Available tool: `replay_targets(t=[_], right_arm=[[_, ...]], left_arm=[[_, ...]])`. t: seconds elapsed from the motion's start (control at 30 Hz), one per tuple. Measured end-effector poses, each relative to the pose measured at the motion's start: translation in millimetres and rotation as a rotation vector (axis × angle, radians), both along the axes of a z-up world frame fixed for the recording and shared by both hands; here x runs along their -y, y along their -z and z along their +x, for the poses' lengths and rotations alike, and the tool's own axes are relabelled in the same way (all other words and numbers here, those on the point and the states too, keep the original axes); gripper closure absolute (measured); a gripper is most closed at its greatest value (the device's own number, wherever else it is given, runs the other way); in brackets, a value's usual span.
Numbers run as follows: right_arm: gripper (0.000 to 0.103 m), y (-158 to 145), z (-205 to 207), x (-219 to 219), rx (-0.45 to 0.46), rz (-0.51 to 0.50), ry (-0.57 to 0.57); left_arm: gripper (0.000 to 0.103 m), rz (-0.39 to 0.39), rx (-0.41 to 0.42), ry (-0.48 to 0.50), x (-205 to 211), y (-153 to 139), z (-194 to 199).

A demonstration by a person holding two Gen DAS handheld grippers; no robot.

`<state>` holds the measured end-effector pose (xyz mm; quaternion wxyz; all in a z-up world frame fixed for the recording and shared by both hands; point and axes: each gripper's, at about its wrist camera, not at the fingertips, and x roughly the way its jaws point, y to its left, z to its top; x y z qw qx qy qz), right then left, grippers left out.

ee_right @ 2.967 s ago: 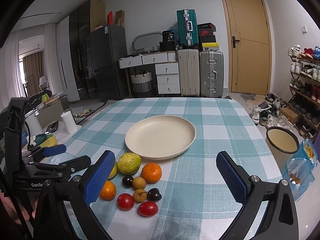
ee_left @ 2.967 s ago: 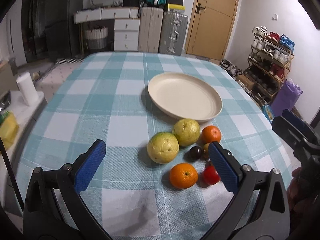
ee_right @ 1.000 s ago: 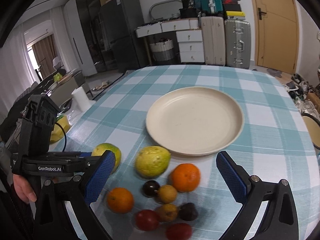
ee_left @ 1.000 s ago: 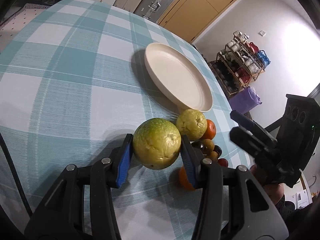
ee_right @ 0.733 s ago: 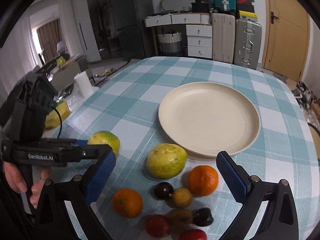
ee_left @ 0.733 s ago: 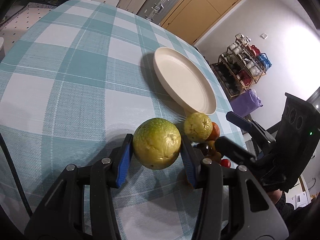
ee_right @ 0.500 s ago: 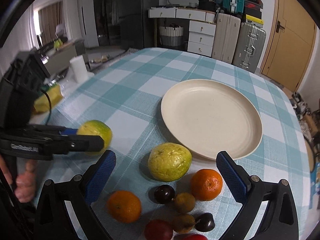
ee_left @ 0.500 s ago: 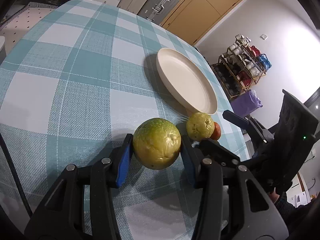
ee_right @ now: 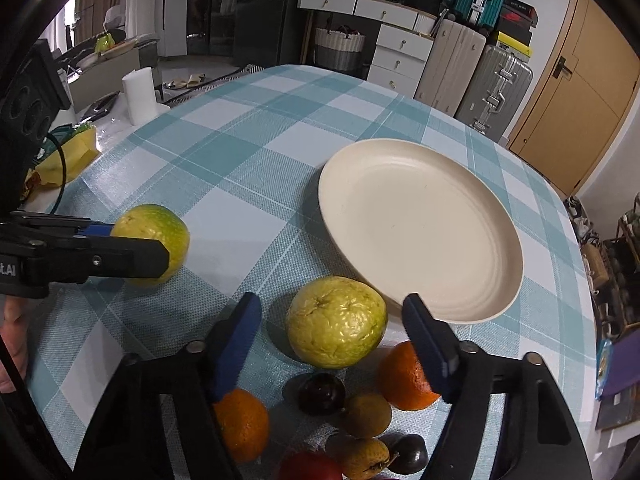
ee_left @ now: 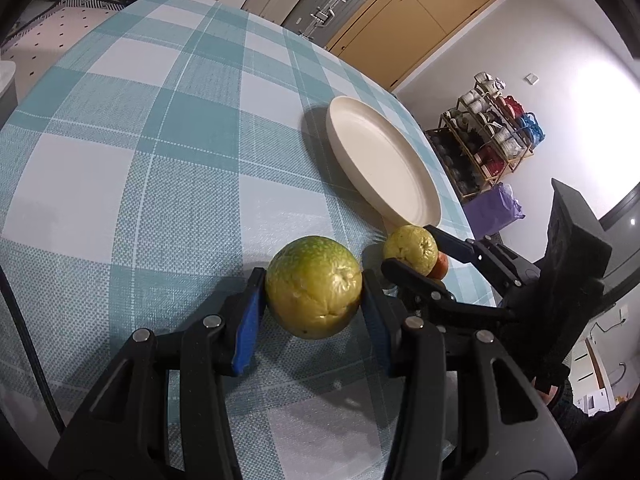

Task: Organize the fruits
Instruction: 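Lift the yellow-green citrus with the left gripper while the right gripper grasps the other citrus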

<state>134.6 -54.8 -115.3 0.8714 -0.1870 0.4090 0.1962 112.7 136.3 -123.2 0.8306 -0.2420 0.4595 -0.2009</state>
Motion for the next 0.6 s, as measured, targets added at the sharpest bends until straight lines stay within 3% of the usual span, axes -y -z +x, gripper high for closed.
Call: replay_targets(t=[0.1, 0.6], right_arm=[[0.048, 3.7, 1.7, 0.4, -0.029, -0.001, 0.0], [0.049, -3.7, 2.4, 13.5, -0.056, 0.13, 0.009]], left_arm=[[0.06, 0.0, -0.008, -0.002, -0.5, 1.6, -1.1], [0.06, 0.018, -0.005, 0.001, 6.2, -1.4, -1.1]])
